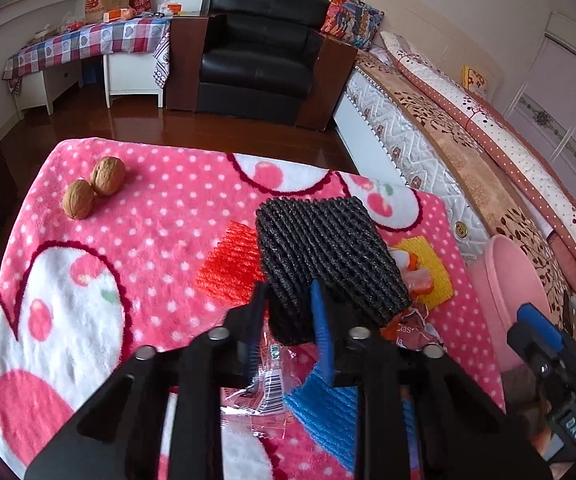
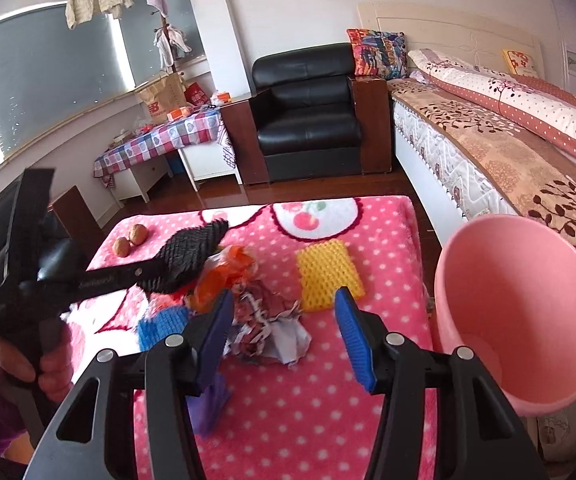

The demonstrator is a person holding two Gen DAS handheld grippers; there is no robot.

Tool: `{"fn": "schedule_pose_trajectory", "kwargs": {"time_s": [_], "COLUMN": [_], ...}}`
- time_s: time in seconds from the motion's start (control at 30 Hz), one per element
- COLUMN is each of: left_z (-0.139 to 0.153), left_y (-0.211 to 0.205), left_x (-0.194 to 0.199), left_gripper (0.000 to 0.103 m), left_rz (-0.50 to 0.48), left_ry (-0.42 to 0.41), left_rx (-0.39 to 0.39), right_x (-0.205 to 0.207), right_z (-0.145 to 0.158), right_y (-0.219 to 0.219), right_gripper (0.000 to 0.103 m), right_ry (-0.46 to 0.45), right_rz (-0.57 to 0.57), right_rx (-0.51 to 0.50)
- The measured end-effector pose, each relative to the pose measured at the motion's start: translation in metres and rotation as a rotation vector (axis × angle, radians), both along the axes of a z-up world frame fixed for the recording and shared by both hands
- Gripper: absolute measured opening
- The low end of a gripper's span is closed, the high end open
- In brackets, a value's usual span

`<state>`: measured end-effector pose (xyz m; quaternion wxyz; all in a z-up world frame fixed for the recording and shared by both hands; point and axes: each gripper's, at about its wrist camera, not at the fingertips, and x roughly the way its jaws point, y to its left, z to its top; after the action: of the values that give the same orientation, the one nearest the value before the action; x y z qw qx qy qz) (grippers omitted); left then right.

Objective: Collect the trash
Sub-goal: 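Grasp the black knitted pad with the left tool while the right grasps the blue sponge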

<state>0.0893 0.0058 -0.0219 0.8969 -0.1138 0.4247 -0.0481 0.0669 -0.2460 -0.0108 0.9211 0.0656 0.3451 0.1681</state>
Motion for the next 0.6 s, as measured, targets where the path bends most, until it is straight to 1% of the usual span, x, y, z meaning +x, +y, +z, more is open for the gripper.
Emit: {"fn": "schedule_pose_trajectory", "kwargs": {"time_s": [0.07, 0.17, 0.23, 0.3, 0.47, 0.57, 0.6], "left_z": [0.003, 0.012, 0.021, 0.029, 0.045, 0.049, 0.049], "left_y": [-0.001, 0.002, 0.005, 0.015, 0.040, 0.050, 0.053], "left_x": [-0.005, -0.018, -0.027, -0.038, -0.060, -0.069, -0.072], "left_gripper": [0.010, 0.010, 0.009, 0.009, 0.009, 0.009, 0.009], "left_rz": [-0.013, -0.025, -0.019, -0.002, 0.054, 0.077, 0.084], "left_ry": [-0.020, -0.066, -0.096, -0.133, -0.195, -0.210, -0.212], "left_rx": [0.009, 0.004, 0.002, -0.016, -0.041, -0.049, -0.053], "right_x": [0.008, 0.012, 0.007, 0.001, -0.007, -0.009, -0.010], "right_z": [-0.005, -0.009, -0.009, -0.008, -0.016, -0.025, -0.029], "right_y": [-0.001, 0.000, 0.006, 0.015, 0.047, 0.064, 0.069], "right_gripper": [0.052, 0.052, 0.052, 0.052, 0.052, 0.052, 0.051], "right_ry": [0.019, 0.056, 0.065, 0.068, 0.098, 0.135, 0.145], "right_rz": [-0.007, 0.002, 0.035, 0.078, 0.182, 0.219, 0.224], "right_rx": [0.004, 0.049, 0.073, 0.079, 0.047, 0.015, 0.007]}}
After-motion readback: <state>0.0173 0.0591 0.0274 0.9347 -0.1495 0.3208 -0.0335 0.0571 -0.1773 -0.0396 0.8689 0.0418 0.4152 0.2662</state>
